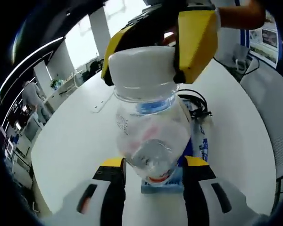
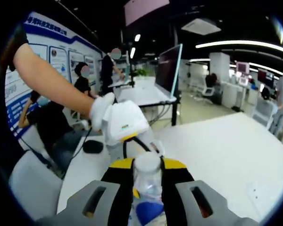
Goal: Arrange the tabletop items into an orderly group along one side of the table until the central work area is clear of visible clutter.
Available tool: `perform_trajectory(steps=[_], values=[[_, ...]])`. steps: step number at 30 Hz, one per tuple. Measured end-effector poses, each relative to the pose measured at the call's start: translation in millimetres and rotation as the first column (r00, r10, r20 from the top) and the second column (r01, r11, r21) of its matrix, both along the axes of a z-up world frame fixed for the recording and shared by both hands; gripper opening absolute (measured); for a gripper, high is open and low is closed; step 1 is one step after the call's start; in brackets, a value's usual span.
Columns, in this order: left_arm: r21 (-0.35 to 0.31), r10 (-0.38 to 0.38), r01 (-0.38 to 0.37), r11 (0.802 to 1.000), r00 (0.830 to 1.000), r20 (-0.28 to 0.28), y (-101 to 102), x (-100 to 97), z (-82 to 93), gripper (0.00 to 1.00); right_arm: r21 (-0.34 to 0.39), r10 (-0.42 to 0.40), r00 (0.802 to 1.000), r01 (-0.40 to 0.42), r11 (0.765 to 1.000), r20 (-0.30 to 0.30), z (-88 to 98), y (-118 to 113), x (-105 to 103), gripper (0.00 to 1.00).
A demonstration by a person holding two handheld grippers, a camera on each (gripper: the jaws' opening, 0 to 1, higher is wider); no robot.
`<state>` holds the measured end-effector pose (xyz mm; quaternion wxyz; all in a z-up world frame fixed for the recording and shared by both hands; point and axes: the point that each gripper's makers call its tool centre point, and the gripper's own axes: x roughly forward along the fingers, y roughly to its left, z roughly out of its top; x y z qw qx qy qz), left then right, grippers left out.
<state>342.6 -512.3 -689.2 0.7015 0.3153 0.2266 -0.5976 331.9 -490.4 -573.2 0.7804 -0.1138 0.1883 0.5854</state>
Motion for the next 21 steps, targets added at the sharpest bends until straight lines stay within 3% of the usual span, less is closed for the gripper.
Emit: perform_trajectory(steps=[1,4,13,21], values=[[-0.001,-0.001,0.001,1.000,1.000,0.024,-0.6,3.7,0.6,0.44,-0.002,0.005,1.000,-0.005,1.000,0.007,0.5,0.5,0.9,0.18],[-0.015,0.014,-0.014,1.000,1.000,0.004,-0.1,6.8,1.3,0.41,0.001,-0.001,1.000,0.001,1.000,-0.002,-0.3,0.6,2.9,0.18],[-0.014,0.013,-0.012,1.000,0.999,0.038,1.6,6.3,0.3,0.42,0.003,-0.006,1.000,0.006,1.000,0.005,-0.6,4.3,4.6,0.18],[-0.032,0.074,-0.073,0.997,0.996,0.046,2.3,8.2,0.3,0.42,0.000,-0.025,1.000,0.025,1.000,0.014,-2.1,5.5,6.0,0.19]])
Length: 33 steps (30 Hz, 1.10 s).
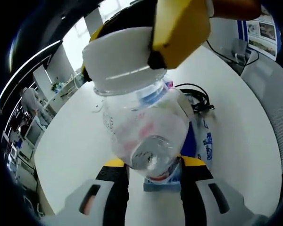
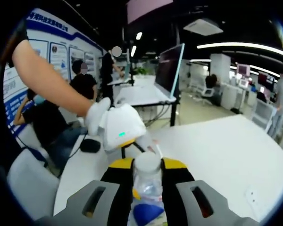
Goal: Arrange the tabletop items into an orderly group along one side of the table until the central work area is clear of visible clutter.
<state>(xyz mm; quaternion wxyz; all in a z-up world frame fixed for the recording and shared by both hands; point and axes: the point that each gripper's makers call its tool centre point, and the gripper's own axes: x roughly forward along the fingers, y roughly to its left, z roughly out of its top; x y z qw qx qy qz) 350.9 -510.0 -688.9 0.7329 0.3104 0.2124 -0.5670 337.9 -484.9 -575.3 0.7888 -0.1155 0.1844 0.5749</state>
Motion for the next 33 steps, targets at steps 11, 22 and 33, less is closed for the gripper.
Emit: perform_trajectory(steps=[11,22,33], values=[[-0.047,0.161,-0.162,0.986,0.987,-0.018,1,4.7,0.1,0.41,0.049,-0.058,0.998,0.059,0.997,-0.027,-1.7,-1,5,0.20],[-0.089,0.336,-0.339,0.937,0.941,-0.046,3,10.9,-1.7,0.41,0.040,-0.053,0.999,0.053,0.998,-0.001,-3.7,6,8,0.28],[-0.097,0.403,-0.406,0.909,0.914,-0.045,4,14.2,-1.7,0.41,0.005,-0.061,0.997,0.061,0.998,-0.047,-29.1,-2,12,0.30]])
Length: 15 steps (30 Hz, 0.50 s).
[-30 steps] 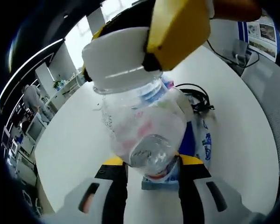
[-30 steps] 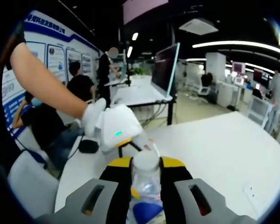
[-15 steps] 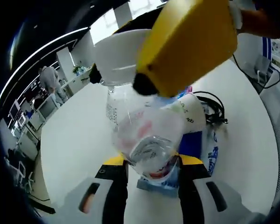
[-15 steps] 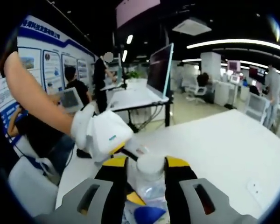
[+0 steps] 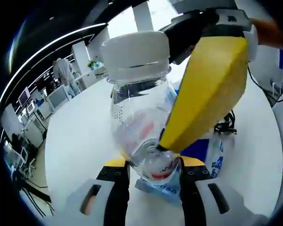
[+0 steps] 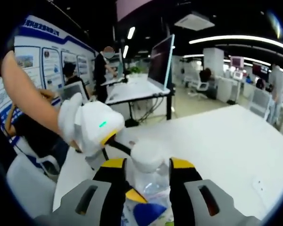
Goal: Arrange the tabletop items into an orderly group along one side of the table until the central work area is clear of visible clutter.
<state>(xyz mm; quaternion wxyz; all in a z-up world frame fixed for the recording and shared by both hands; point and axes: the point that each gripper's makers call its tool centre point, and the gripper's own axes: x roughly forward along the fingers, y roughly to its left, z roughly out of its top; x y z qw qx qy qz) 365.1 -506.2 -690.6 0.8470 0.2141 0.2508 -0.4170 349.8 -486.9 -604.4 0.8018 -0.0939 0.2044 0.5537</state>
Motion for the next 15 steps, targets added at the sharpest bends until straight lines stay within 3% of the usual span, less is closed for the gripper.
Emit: perform_trajectory(steps=[3,15], values=[[-0.008,0.039,-0.039,0.999,0.999,-0.001,0.4,-0.3,0.3,0.40,0.006,0.000,1.000,0.000,1.000,0.012,0.9,1.3,3.9,0.26],[-0.086,0.173,-0.173,0.981,0.985,0.000,3.0,-1.4,1.5,0.40,-0.021,0.092,0.994,-0.091,0.996,0.066,4.6,8.5,0.0,0.24]])
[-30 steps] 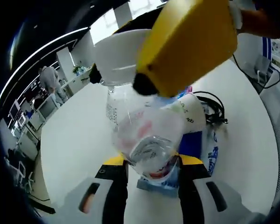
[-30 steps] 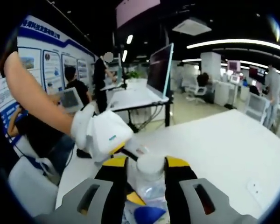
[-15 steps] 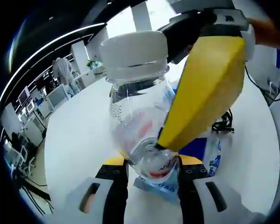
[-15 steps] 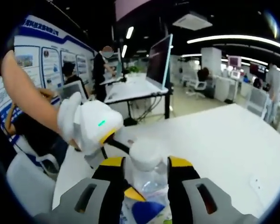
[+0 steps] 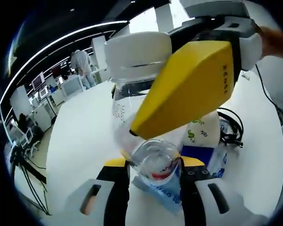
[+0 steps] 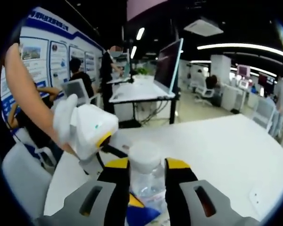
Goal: Arrange the tabletop items into an orderly group along one side of the table until the central work area is clear of visible clutter.
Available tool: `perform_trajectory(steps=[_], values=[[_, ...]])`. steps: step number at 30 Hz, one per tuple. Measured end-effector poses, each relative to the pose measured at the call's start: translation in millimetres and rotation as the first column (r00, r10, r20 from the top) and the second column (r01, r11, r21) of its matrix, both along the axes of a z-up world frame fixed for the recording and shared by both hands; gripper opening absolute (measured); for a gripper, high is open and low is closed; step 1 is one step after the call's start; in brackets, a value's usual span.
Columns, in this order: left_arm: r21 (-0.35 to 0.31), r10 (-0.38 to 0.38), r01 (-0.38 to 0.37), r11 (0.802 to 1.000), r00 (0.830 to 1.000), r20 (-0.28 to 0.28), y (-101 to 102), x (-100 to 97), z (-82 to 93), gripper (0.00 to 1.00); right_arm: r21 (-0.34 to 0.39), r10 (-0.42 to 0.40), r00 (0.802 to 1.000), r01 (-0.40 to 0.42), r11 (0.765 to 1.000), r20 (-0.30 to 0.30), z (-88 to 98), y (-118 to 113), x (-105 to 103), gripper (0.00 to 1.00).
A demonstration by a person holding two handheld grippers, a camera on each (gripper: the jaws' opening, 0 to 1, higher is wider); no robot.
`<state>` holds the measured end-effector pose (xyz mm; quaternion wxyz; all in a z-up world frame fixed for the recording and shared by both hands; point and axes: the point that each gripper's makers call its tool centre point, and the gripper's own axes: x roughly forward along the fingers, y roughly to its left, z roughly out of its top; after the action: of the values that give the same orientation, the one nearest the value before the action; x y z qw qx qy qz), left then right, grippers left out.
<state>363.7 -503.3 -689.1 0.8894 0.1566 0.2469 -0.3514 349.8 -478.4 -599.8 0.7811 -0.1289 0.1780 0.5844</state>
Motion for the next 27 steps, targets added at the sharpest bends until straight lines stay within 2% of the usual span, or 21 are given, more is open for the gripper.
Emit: perform_trajectory(steps=[5,7,18,27], values=[[-0.055,0.041,-0.041,0.998,0.999,-0.008,0,-0.3,1.3,0.41,-0.007,0.024,1.000,-0.024,1.000,-0.007,0.6,1,-2,0.23],[-0.109,0.066,-0.068,0.992,0.997,-0.027,-1,0.0,2.8,0.42,-0.011,0.019,1.000,-0.019,1.000,-0.015,1.2,1,-2,0.23],[-0.065,0.023,-0.022,0.998,1.000,0.009,0,-0.7,2.2,0.41,-0.004,0.009,1.000,-0.009,1.000,-0.020,5.3,0,-1,0.21],[-0.090,0.008,-0.008,0.996,1.000,-0.003,3,-0.8,7.1,0.41,0.018,0.013,1.000,-0.012,1.000,-0.027,13.2,4,2,0.20]])
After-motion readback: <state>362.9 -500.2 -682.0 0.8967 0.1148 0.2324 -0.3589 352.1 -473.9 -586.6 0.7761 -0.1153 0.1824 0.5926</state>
